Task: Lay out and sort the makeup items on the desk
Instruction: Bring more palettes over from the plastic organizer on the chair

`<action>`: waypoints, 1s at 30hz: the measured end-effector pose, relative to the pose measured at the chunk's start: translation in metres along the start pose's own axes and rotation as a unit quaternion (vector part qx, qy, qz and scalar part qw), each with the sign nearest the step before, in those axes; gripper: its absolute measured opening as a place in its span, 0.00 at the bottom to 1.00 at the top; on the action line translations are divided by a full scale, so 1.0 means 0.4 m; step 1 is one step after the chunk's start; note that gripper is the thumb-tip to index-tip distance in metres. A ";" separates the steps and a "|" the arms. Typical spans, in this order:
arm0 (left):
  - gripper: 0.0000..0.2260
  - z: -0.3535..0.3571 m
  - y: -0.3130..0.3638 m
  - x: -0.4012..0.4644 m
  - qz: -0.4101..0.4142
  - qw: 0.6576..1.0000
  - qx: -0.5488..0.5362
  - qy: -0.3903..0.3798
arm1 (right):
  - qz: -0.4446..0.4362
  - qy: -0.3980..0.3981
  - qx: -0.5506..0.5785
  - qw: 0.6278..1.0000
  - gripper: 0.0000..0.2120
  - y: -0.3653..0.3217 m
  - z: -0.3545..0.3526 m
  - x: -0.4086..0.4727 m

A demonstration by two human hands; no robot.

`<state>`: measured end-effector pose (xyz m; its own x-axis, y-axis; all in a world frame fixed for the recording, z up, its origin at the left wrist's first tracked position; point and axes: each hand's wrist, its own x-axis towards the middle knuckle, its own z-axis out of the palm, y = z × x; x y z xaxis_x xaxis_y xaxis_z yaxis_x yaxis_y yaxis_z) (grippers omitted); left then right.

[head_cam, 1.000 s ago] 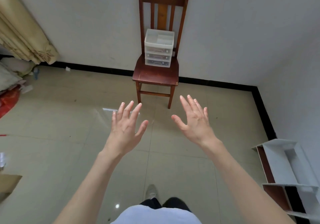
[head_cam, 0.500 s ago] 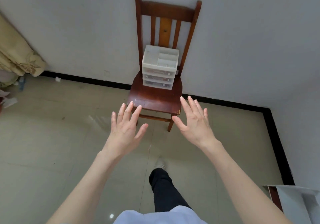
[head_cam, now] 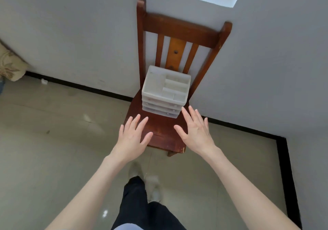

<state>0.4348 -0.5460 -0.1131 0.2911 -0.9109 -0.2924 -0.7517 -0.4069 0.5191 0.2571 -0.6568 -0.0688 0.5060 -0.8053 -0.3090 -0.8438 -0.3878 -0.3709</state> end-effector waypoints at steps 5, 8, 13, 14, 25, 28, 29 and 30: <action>0.25 0.036 -0.051 0.229 -0.045 0.989 -0.114 -0.082 | 0.024 -0.027 -0.024 0.999 0.30 0.020 0.053 0.234; 0.24 0.070 -0.089 0.341 -0.073 0.970 -0.207 -0.108 | 0.042 -0.049 -0.057 0.996 0.30 0.044 0.104 0.366; 0.25 0.143 -0.128 0.485 -0.227 0.855 -0.434 -0.170 | 0.053 -0.067 -0.112 0.990 0.32 0.107 0.183 0.534; 0.27 0.158 -0.127 0.512 -0.272 0.781 -0.533 -0.179 | 0.051 -0.065 -0.119 0.989 0.32 0.119 0.193 0.560; 0.25 0.298 -0.078 0.680 -0.328 0.418 -0.844 -0.064 | -0.016 -0.028 -0.182 0.983 0.28 0.205 0.258 0.636; 0.26 0.311 -0.079 0.680 -0.336 0.402 -0.850 -0.047 | -0.015 -0.030 -0.177 0.984 0.28 0.207 0.260 0.640; 0.27 0.315 -0.080 0.678 -0.338 0.402 -0.850 -0.044 | -0.014 -0.029 -0.175 0.984 0.28 0.207 0.261 0.640; 0.27 0.320 -0.082 0.677 -0.341 0.401 -0.849 -0.041 | -0.014 -0.029 -0.174 0.984 0.28 0.207 0.262 0.640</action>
<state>0.4625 -0.7707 -0.3119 0.0137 -0.5718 -0.8203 0.9937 -0.0834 0.0747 0.3354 -0.8480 -0.2704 0.5303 -0.7690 -0.3568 -0.8346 -0.5475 -0.0605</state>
